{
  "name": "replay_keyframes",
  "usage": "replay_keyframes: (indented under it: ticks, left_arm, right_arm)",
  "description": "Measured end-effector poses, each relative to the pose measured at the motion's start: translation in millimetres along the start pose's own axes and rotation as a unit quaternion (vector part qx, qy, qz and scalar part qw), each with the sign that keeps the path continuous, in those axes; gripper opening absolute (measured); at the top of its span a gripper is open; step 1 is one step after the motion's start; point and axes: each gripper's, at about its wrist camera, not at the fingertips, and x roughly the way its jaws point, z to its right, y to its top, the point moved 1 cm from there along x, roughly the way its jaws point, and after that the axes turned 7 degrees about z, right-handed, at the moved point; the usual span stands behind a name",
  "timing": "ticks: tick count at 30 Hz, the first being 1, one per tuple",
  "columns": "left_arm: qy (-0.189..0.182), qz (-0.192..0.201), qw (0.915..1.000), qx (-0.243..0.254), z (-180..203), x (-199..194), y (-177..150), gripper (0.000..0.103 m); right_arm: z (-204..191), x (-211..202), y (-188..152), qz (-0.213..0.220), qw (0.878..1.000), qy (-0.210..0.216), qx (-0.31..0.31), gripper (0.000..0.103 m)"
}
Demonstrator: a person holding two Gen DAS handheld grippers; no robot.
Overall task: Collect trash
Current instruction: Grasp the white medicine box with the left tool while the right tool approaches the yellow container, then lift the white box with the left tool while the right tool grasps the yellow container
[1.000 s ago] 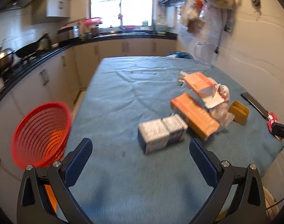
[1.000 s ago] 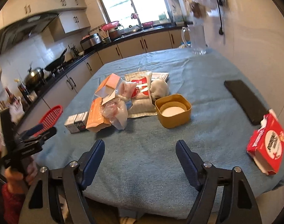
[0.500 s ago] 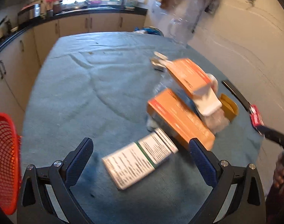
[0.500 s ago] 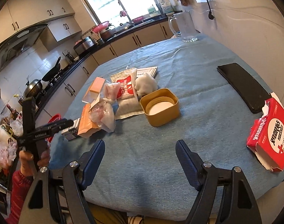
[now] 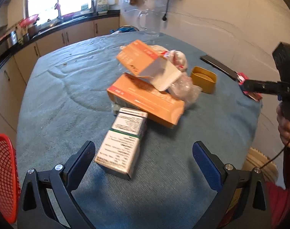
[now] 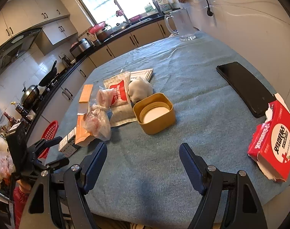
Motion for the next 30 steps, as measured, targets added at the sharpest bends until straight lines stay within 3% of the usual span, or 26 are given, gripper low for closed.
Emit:
replay_keyframes:
  ticks: [3, 5, 11, 17, 19, 21, 25, 27, 30]
  left_arm:
    - [0.018, -0.009, 0.9996, -0.018, -7.2, 9.4, 0.3, 0.093]
    - [0.02, -0.024, 0.9989, -0.036, -12.3, 15.8, -1.4, 0.057]
    - [0.026, -0.022, 0.9978, -0.057, -14.2, 13.7, -8.0, 0.038]
    - [0.049, -0.015, 0.9972, -0.054, -5.0, 9.9, -15.9, 0.035]
    - [0.057, -0.016, 0.9969, -0.052, -3.9, 14.0, -15.3, 0.035]
    - [0.062, -0.017, 0.997, -0.044, -1.7, 18.5, -13.4, 0.037]
    - [0.067, -0.01, 0.9967, -0.045, -0.8, 23.9, -9.0, 0.041]
    - [0.073, -0.006, 0.9961, -0.048, -2.0, 23.7, -9.5, 0.034]
    - [0.07, 0.003, 0.9955, -0.064, -4.0, 18.4, -12.1, 0.034]
  right_arm:
    - [5.5, 12.5, 8.4, -0.009, 1.0, -0.006, 0.007, 0.076]
    - [11.2, 21.2, 13.8, -0.015, 1.0, -0.013, 0.012, 0.069]
    - [26.8, 50.4, 34.3, -0.031, 0.998, -0.04, 0.032, 0.056]
    - [31.4, 84.0, 44.0, -0.066, 0.996, -0.061, 0.027, 0.027]
    - [32.8, 88.4, 43.8, -0.071, 0.995, -0.064, 0.027, 0.026]
    - [32.8, 88.4, 42.9, -0.069, 0.995, -0.071, 0.021, 0.016]
    - [33.8, 81.4, 36.8, -0.059, 0.996, -0.071, 0.021, 0.015]
    - [34.8, 74.0, 33.4, -0.05, 0.996, -0.07, 0.025, 0.012]
    - [35.1, 60.9, 29.9, -0.031, 0.996, -0.076, 0.025, 0.011]
